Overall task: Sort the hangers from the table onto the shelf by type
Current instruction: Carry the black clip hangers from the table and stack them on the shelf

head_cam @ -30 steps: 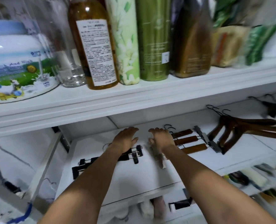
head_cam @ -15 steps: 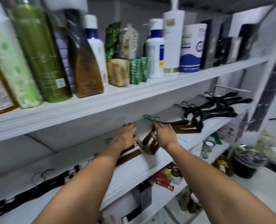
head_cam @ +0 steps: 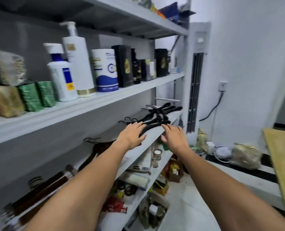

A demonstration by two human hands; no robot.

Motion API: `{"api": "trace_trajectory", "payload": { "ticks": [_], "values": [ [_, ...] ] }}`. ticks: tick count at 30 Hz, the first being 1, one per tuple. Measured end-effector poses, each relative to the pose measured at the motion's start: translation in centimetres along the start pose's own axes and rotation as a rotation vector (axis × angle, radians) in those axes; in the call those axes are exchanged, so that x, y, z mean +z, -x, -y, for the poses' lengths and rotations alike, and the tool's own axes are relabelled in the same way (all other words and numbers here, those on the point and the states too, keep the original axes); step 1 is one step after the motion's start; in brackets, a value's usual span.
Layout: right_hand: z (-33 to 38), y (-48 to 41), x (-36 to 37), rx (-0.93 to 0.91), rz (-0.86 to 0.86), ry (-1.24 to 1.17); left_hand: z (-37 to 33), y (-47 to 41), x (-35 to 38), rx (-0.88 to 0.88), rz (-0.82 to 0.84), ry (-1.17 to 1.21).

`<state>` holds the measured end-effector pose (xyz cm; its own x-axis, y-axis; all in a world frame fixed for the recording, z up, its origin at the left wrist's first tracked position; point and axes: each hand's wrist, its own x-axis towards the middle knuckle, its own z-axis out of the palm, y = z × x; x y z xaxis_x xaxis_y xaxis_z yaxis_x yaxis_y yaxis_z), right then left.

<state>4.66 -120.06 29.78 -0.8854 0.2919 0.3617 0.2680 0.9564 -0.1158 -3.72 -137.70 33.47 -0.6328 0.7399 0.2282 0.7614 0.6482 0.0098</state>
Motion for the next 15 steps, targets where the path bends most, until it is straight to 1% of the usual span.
{"api": "trace_trajectory", "payload": {
  "ticks": [3,9,15],
  "values": [
    [-4.9,1.6,-1.2,0.092,-0.029,0.05,-4.1,-3.0,0.4,0.08,-0.006,0.022],
    [-13.8,5.2,-2.6,0.269,-0.02,0.124,-12.0,-8.0,1.7,0.254,-0.045,0.051],
    [-21.2,8.5,-3.4,0.449,-0.03,0.192,-19.0,-13.0,4.3,0.401,-0.007,0.103]
  ]
}}
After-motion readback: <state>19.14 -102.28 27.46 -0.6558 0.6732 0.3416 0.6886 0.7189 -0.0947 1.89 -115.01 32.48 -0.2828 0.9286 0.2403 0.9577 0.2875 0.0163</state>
